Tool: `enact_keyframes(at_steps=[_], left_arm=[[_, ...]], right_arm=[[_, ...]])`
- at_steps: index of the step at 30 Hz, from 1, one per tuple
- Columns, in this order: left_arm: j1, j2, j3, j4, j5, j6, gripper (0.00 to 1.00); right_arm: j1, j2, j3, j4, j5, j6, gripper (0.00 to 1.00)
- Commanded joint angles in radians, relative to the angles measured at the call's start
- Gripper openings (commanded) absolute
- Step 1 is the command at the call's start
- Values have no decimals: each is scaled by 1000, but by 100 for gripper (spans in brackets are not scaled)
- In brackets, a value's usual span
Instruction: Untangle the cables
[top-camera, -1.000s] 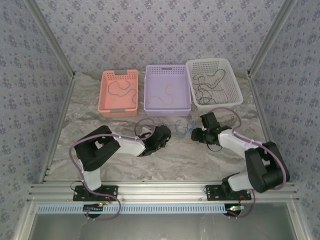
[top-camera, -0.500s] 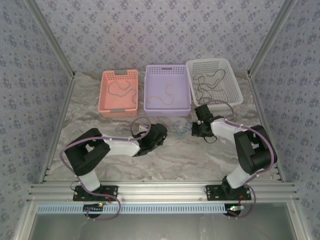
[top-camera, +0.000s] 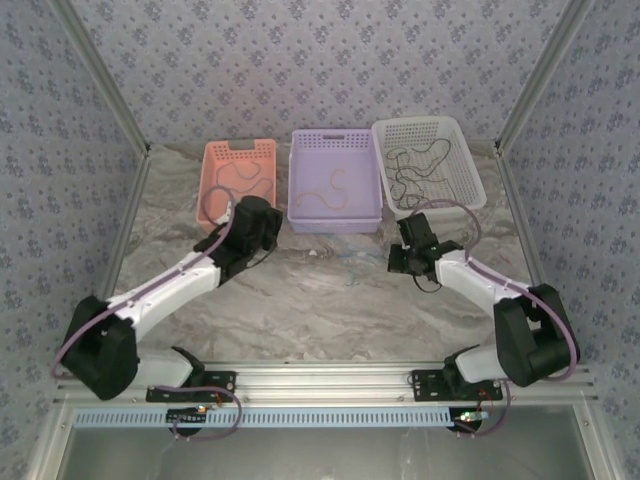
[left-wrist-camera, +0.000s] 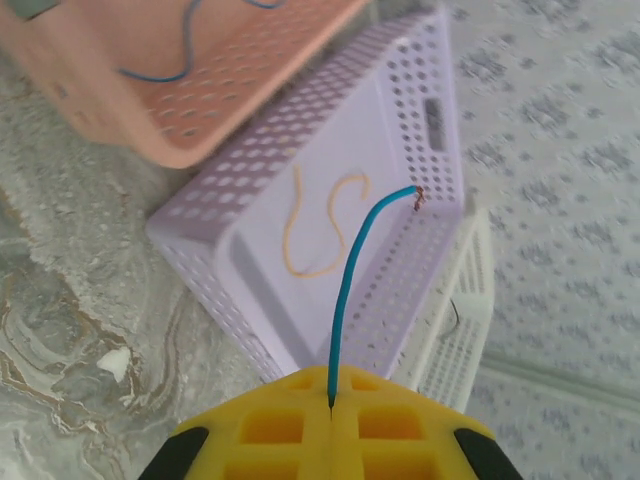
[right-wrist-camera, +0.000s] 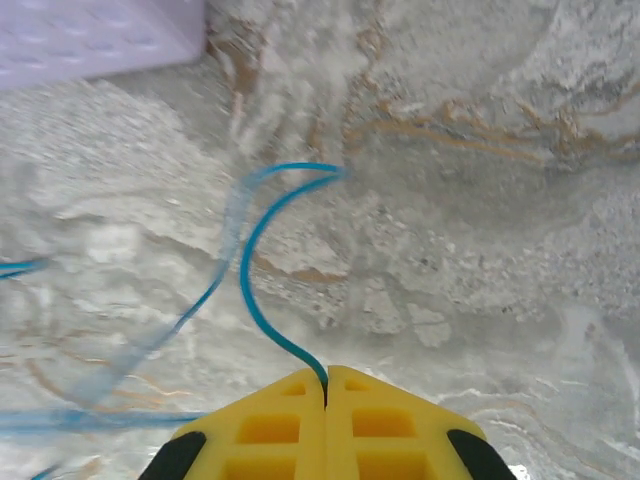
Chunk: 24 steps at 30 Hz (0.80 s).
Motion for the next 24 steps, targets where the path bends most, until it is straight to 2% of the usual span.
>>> enact_keyframes(at_steps=[1,8,11,15,18,22,24], left_arm=[[84,-88,97,-150,28,250,0],[233,-182,210,-319,75,412,0],[297,-200,228,-312,166,451,0],[314,-164,266,-287,302,504,0],[314,-142,305,-319,339,559,0],[315,-134,359,-352,381,640,0],[314,-130,379,-339,444,695,0]], right_arm=[[-32,-12,0,-124,76,22,0],[-75,-18,15,-157,77,37,0],[-88,-46,8,-136,29,20,0],[-82,-61,19,-145,5,13,0],[-83,-67,21,-149,-4,6,0],[-69,-158,-1,-149,9,11,34],[-59,-235,-15,-154,16,12,42]])
